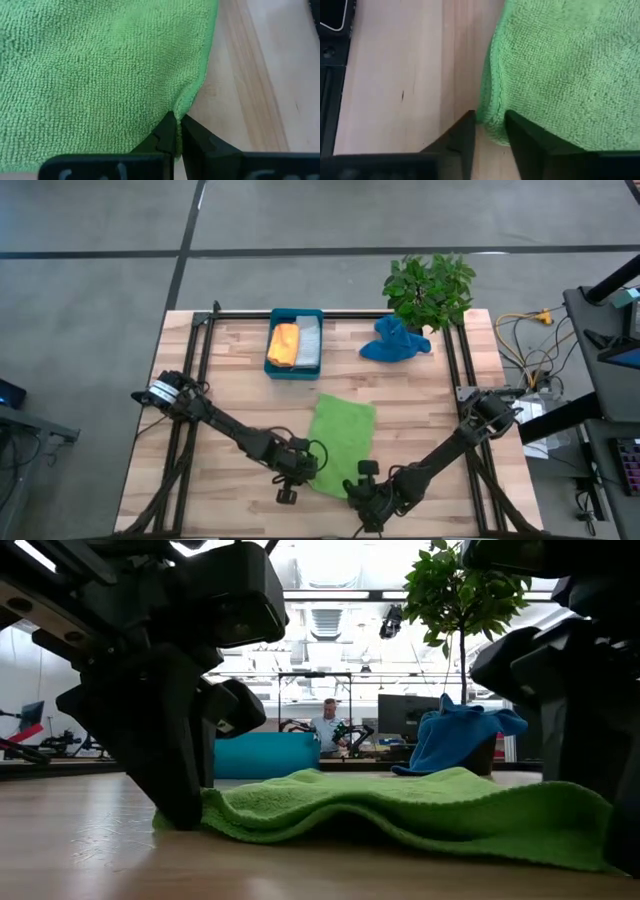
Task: Fold microfiber towels
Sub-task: Fold the green microfiber cloth
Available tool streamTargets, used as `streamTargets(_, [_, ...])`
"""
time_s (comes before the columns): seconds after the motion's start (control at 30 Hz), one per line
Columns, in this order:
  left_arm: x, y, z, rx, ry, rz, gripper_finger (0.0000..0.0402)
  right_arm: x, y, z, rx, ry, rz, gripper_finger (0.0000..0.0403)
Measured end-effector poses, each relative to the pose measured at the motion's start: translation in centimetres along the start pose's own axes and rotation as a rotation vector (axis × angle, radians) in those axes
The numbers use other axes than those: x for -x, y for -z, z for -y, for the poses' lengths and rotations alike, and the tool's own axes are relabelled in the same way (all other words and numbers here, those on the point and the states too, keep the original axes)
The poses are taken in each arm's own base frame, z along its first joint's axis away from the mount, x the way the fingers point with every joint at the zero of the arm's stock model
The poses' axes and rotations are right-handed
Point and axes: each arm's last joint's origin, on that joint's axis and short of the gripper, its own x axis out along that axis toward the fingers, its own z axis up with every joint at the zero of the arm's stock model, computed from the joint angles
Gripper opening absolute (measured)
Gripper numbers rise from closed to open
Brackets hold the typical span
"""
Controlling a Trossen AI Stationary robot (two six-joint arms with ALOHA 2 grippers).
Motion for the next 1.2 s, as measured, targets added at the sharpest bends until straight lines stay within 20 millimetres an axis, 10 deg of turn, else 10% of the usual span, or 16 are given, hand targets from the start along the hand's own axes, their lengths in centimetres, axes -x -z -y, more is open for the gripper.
streamTargets(0.2, [0.4, 0.1, 0.1, 0.001, 0.014, -0.016, 0.0, 0.7, 0.0, 0.1, 0.023, -0.003, -0.005, 0.0017])
streamTargets(0.73, [4.7, -0.9, 1.6, -0.025, 0.285, -0.008, 0.0, 5.5, -2.0, -0.7, -0.019, -0.154, 0.139, 0.0013])
streamTargets(1.2, [8.3, -2.2, 0.4, -0.087, 0.192, 0.133, 0.0, 6.4, -2.0, 0.4, -0.085, -0.104, 0.096, 0.0013])
